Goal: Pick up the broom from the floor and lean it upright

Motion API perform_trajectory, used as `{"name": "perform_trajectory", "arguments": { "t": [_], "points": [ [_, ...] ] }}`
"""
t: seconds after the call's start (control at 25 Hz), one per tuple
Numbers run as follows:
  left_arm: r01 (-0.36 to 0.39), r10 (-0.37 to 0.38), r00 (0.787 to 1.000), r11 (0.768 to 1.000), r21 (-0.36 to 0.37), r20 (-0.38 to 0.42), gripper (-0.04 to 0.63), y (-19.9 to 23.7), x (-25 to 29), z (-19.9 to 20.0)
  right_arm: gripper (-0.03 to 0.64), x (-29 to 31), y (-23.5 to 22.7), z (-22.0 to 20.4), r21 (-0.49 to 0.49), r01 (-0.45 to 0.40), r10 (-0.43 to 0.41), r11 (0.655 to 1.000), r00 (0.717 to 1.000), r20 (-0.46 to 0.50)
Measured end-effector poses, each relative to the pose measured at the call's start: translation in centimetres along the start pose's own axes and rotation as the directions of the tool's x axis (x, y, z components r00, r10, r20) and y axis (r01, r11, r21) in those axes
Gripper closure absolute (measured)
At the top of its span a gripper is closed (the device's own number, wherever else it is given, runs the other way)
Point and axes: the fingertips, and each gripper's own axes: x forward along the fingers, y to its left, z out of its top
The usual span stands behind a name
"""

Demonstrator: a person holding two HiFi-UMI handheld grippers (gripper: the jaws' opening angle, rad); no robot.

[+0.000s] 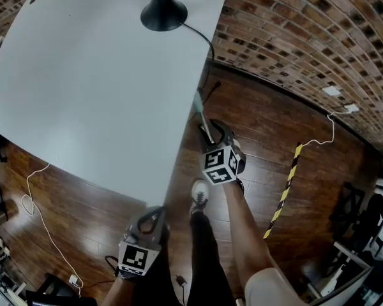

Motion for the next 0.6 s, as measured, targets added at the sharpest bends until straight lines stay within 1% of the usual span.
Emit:
{"name": "perform_trajectory", "arguments": {
  "t": [0.16,0.32,0.48,0.6],
  "points": [
    [-0.003,0.003,0.999,1.000,0.006,0.038,0.595,-0.1,-0.2,1.7,0.454,-2.3,-0.3,-1.1,0.053,0.044,-0.044,0.998,0.999,-0.001],
    [-0.001,0.000,0.997,1.000,0.015,0.082,0.595,-0.1,-0.9,3.6,0.513,-5.5,-1.3,-1.6,0.099,0.103,-0.105,0.990,0.994,0.012],
    [-0.002,-0.005,0.996,0.997,0.078,0.094,0.595,0.1,-2.5,5.0,0.579,-9.1,-2.2,-1.6,0.077,0.171,-0.172,0.982,0.985,0.009],
    [-0.016,0.007,0.996,0.995,0.103,0.093,0.595,0.5,-4.1,6.0,0.595,-12.1,-2.6,-0.8,0.057,0.223,-0.224,0.973,0.974,0.009]
  ]
}}
